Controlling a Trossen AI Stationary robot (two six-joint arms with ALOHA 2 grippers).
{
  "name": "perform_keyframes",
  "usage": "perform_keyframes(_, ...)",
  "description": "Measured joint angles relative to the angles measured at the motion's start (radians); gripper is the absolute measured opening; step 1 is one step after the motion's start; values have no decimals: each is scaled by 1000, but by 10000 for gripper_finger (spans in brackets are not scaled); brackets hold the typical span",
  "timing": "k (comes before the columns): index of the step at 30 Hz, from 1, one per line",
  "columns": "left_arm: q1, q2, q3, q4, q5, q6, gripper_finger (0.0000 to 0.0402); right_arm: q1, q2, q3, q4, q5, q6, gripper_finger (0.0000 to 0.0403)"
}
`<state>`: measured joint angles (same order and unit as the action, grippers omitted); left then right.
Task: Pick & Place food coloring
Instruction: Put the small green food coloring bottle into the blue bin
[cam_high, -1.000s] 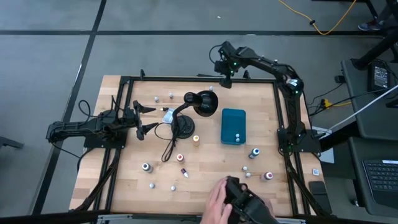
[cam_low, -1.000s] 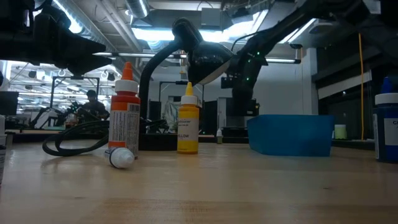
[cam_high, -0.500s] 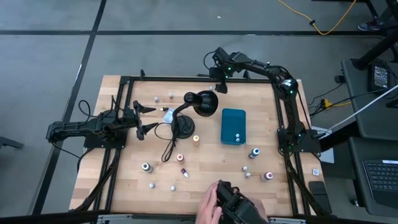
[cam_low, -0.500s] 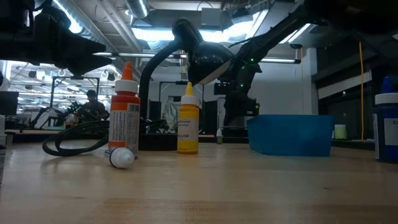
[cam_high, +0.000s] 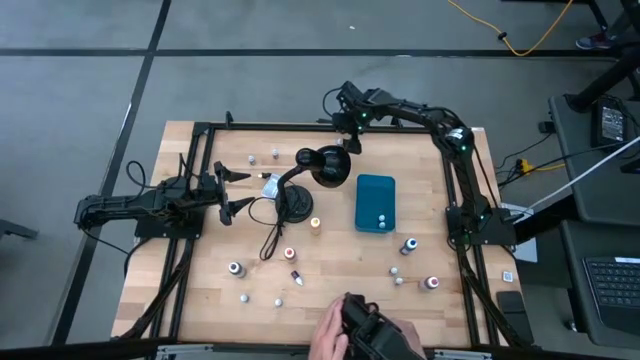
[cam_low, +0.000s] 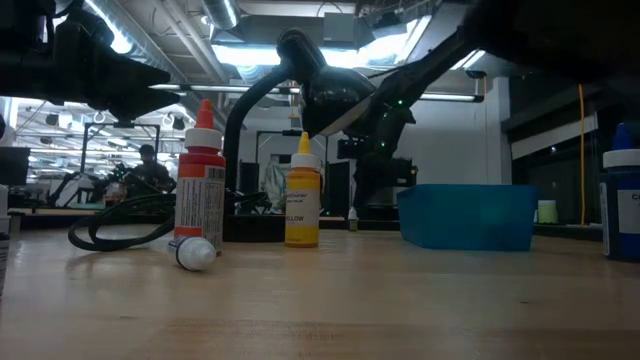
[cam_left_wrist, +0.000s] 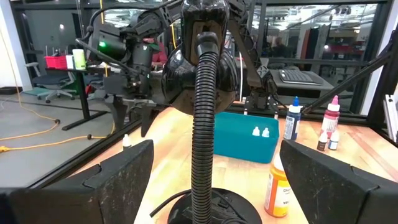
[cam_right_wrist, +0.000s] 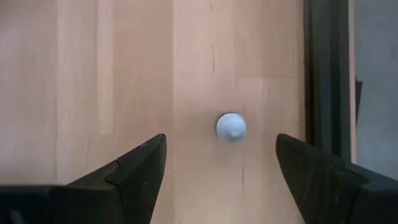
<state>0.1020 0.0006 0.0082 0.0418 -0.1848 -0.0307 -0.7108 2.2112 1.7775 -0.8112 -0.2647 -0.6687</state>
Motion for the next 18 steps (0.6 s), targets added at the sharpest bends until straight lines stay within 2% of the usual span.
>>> perform_keyframes(14, 0, 0, 0, 0, 0, 0, 345, 2, 26, 0, 31, 1, -17, 301)
perform_keyframes(18, 0, 0, 0, 0, 0, 0, 345, 3, 26, 0, 30, 1, -18, 286)
